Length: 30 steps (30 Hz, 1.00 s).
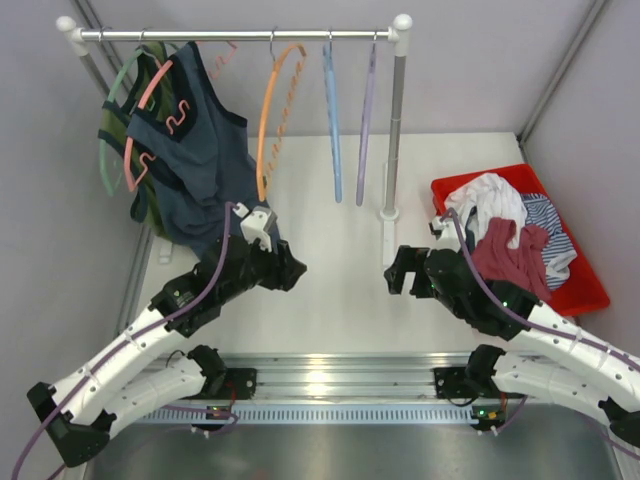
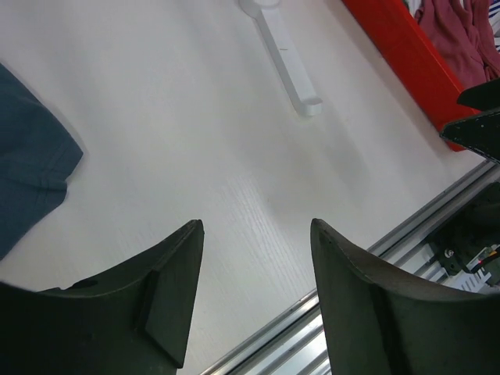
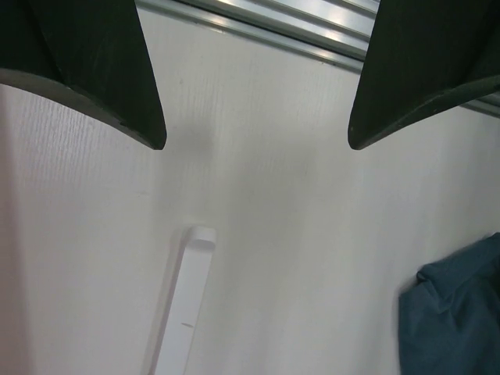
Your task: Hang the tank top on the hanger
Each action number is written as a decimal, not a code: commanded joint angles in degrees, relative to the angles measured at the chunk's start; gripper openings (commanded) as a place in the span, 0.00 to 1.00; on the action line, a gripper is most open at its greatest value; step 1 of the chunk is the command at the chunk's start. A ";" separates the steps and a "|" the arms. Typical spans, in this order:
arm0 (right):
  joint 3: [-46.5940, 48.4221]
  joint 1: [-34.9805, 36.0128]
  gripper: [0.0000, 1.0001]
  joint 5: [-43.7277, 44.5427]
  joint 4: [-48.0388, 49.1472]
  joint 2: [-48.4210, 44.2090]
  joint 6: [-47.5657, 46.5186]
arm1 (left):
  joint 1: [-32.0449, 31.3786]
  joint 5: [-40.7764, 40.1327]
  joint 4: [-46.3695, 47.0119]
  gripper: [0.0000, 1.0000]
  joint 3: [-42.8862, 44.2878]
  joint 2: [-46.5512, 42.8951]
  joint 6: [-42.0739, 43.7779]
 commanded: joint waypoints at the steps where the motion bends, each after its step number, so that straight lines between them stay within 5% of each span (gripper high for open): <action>1: 1.01 -0.80 1.00 2.19 -0.31 -1.16 0.91 | -0.24 -1.04 3.23 0.62 2.70 -0.21 1.70; 9: 4.43 -6.06 1.00 -1.21 -4.09 4.27 -2.42 | -0.24 -0.34 3.05 0.64 3.93 -0.04 3.19; 20: 13.48 -41.21 1.00 -20.83 -2.77 14.83 -11.48 | -0.24 -0.16 3.66 0.66 4.72 1.72 4.08; 30: 20.09 -56.95 1.00 -14.16 -1.20 26.43 -11.84 | -0.24 2.12 3.67 0.66 6.65 4.79 4.51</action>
